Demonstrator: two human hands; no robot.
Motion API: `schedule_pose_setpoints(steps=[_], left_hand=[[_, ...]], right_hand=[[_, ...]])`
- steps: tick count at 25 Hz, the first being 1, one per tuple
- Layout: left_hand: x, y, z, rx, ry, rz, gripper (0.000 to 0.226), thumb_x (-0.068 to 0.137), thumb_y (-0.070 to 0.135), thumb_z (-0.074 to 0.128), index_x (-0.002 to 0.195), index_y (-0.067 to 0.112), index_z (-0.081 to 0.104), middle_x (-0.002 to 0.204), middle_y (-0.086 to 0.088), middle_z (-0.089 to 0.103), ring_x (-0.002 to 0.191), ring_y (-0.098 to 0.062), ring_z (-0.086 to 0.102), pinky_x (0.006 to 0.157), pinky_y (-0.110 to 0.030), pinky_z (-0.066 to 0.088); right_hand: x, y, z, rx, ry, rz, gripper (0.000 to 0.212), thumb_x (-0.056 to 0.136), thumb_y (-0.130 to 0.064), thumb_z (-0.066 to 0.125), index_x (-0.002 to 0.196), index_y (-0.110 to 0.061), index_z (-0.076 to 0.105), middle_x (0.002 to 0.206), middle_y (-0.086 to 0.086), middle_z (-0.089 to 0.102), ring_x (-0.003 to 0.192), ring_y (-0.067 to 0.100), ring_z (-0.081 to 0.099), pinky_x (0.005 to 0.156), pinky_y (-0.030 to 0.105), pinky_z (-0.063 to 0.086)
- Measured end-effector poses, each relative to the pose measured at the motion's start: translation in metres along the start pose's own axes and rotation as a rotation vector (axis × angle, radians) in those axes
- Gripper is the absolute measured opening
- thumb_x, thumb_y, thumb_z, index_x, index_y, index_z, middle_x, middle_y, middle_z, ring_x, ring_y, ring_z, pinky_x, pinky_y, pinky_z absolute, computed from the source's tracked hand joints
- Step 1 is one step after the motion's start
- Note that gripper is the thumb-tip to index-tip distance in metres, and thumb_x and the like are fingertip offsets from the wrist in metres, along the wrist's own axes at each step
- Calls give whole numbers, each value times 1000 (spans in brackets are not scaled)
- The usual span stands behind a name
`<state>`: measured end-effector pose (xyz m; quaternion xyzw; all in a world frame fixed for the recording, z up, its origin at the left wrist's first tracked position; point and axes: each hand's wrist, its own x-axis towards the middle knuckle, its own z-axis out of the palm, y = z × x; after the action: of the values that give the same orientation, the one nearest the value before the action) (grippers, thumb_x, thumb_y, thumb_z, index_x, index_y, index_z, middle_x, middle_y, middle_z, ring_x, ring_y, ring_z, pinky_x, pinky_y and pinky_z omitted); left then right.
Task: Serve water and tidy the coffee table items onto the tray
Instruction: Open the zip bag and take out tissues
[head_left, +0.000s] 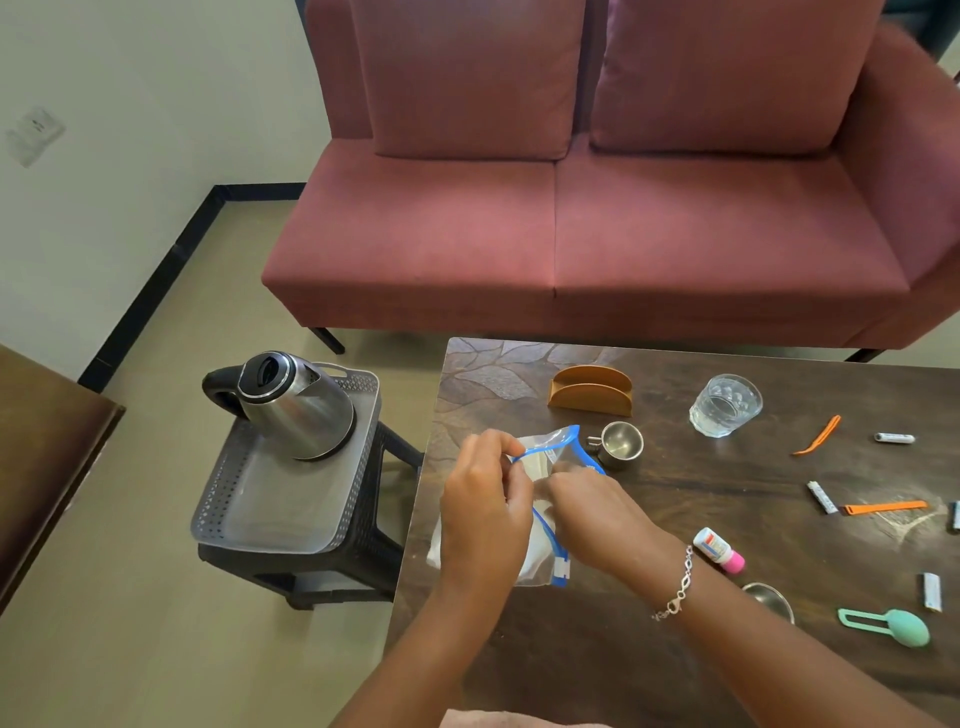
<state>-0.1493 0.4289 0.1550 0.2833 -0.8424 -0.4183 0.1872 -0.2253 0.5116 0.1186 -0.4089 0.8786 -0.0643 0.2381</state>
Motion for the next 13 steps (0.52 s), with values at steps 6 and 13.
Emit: schedule_pose_setpoints(steps=[6,13], left_hand=[[0,-7,-2,5,2,-45,14,83,-3,50,88,5,60,77,2,48,61,-11,46,64,-46,52],[5,-8,-1,4,39,-58,12,83,-1,50,85,6,59,78,-2,53,66,-19,52,64,-42,50]], right_hand=[[-8,1,1,1,179,-144,27,79,-7,58,103,-17,63,102,-2,57,85,22,56,67,36,50],[-22,2,-8,278,559,-129,9,70,-8,75,72,-13,67,71,0,67,58,20,63,50,35,53]])
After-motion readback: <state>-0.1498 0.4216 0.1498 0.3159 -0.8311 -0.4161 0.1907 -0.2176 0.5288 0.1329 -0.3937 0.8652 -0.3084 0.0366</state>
